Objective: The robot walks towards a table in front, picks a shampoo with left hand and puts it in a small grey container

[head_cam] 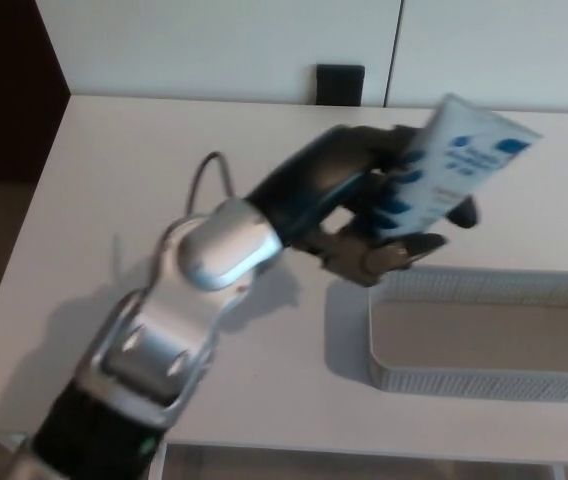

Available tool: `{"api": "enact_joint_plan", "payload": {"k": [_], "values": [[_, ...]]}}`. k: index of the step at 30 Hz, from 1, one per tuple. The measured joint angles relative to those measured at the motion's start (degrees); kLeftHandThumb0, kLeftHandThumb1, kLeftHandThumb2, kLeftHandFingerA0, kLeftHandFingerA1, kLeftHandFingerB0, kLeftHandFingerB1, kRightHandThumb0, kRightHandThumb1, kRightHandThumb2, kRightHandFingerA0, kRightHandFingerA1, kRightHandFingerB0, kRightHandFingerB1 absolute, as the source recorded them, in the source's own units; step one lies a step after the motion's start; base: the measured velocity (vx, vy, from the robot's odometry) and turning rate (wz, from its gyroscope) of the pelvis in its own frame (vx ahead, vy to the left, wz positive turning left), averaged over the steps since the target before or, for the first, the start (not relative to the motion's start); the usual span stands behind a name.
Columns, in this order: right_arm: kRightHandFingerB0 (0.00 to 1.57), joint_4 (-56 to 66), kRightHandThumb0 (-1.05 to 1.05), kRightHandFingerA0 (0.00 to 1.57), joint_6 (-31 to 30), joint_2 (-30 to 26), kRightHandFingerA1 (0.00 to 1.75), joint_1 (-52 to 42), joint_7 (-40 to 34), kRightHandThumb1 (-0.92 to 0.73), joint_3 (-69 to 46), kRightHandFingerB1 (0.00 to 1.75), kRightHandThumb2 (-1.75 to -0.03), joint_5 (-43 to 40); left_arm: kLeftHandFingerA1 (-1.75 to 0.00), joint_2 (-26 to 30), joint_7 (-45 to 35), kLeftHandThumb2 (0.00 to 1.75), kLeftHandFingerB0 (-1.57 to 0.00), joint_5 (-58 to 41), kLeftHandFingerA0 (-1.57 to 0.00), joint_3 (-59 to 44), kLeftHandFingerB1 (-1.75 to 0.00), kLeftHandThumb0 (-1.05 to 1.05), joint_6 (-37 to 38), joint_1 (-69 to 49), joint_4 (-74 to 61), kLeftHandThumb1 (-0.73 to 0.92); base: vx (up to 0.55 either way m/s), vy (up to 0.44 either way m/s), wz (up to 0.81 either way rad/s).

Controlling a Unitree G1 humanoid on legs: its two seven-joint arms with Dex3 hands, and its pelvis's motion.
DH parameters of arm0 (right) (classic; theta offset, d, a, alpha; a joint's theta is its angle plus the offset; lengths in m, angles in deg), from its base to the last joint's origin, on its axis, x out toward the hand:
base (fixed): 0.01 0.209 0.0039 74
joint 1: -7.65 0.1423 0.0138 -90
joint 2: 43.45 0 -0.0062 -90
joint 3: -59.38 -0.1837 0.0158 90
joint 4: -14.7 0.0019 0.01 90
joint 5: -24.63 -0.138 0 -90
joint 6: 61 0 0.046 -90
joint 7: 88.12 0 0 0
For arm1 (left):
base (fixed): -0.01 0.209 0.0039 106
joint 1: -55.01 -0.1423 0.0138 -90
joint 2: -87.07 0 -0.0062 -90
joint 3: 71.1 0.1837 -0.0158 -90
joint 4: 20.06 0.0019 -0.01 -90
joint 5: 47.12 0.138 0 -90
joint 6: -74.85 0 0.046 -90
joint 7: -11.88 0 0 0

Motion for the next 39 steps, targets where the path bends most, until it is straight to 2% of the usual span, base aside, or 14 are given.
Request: {"api": "enact_joint_plan", "payload": {"k": [13,22,24,25,26,27,29,30,31,32,33,34,35,39], "values": [[0.56,0.09,-0.32,0.58,-0.03,0.21,0.42,1.23,0.89,-0.73,-1.38,0.4,-0.62,-0.16,-1.46,-12.86,3.62,0.83,-0.82,5.31,-1.03,10.41,-1.16,-0.15,-1.72,5.64,15.27,0.7,0.0,0.0,0.0],[0.56,0.2,-0.34,0.59,-0.06,0.67,0.43,2.09,0.97,-0.7,-1.15,0.4,-0.61,0.01,-1.48,-13.67,5.06,0.82,-0.79,7.13,-1.02,12.78,-1.21,-0.13,-1.13,5.43,20.74,0.71,0.0,0.0,0.0],[0.55,0.21,-0.34,0.58,-0.04,0.67,0.43,2.3,0.97,-0.7,-1.09,0.4,-0.61,0.01,-1.44,-13.72,5.21,0.8,-0.8,7.37,-1.01,13.35,-1.14,-0.12,-0.98,5.09,21.26,0.71,0.0,0.0,0.0],[0.56,0.21,-0.35,0.58,-0.04,0.67,0.43,2.33,0.97,-0.7,-1.04,0.4,-0.6,0.02,-1.36,-13.82,5.25,0.78,-0.85,7.48,-1.01,13.48,-0.98,-0.1,-0.94,4.82,21.44,0.72,0.0,0.0,0.0],[0.56,0.21,-0.32,0.58,-0.04,0.67,0.43,2.33,0.97,-0.7,-1.02,0.41,-0.61,0.02,-1.15,-13.89,5.32,0.62,-0.84,7.57,-1.08,13.5,-0.55,-0.16,-0.89,4.61,21.58,0.77,0.0,0.0,0.0],[0.56,0.21,-0.32,0.58,-0.04,0.67,0.43,2.34,0.97,-0.7,-0.98,0.41,-0.61,0.02,-1.15,-13.92,5.47,0.62,-0.84,7.71,-1.08,13.42,-0.55,-0.16,-0.82,4.37,21.72,0.77,0.0,0.0,0.0],[0.56,0.21,-0.32,0.58,-0.04,0.68,0.43,2.34,0.97,-0.7,-0.93,0.4,-0.61,0.04,-0.96,-13.92,5.9,0.63,-0.7,8.15,-1.08,13.32,-0.44,-0.24,-0.74,4.15,21.71,0.74,0.0,0.0,0.0],[0.55,0.21,-0.33,0.58,-0.04,0.67,0.43,2.36,0.97,-0.69,-0.91,0.4,-0.6,0.04,-0.63,-13.91,6.31,0.77,-0.33,8.53,-0.73,13.22,-0.44,-0.49,-0.69,4.07,21.71,0.51,0.0,0.0,0.0],[0.55,0.21,-0.34,0.58,-0.04,0.67,0.43,2.38,0.97,-0.69,-0.91,0.4,-0.6,0.04,-0.44,-13.9,6.65,0.75,-0.13,8.84,-0.32,13.21,-0.37,-0.64,-0.67,4.07,21.7,0.46,0.0,0.0,0.0],[0.55,0.21,-0.34,0.58,-0.04,0.67,0.43,2.44,0.98,-0.69,-0.91,0.4,-0.6,0.03,-0.44,-13.7,7.36,0.75,-0.13,9.6,-0.32,13.38,-0.37,-0.64,-0.55,4.11,21.59,0.46,0.0,0.0,0.0],[0.56,0.22,-0.34,0.59,-0.04,0.67,0.44,2.48,0.98,-0.7,-0.91,0.4,-0.6,0.03,-0.22,-13.36,7.9,0.85,-0.02,10.33,-0.02,13.65,-0.19,-0.71,-0.28,4.24,21.44,0.42,0.0,0.0,0.0],[0.56,0.22,-0.34,0.59,-0.04,0.67,0.44,2.53,0.98,-0.7,-0.9,0.4,-0.61,0.04,-0.23,-12.63,8.14,0.63,0.0,11.22,0.0,14.3,-0.23,-0.86,-0.14,4.68,21.07,0.5,0.0,0.0,0.0],[0.55,0.21,-0.34,0.6,-0.04,0.67,0.43,2.6,1.0,-0.7,-0.89,0.4,-0.6,0.04,-0.16,-11.6,8.2,0.74,-0.01,12.31,0.0,15.2,-0.18,-0.88,-0.13,5.41,20.54,0.42,0.0,0.0,0.0],[0.55,0.21,-0.34,0.62,-0.04,0.68,0.44,3.22,0.99,-0.7,-0.77,0.4,-0.61,0.04,-0.14,-9.98,8.09,0.76,0.0,14.94,0.0,18.14,-0.17,-0.93,-0.07,6.66,18.92,0.43,0.0,0.0,0.0]]}}
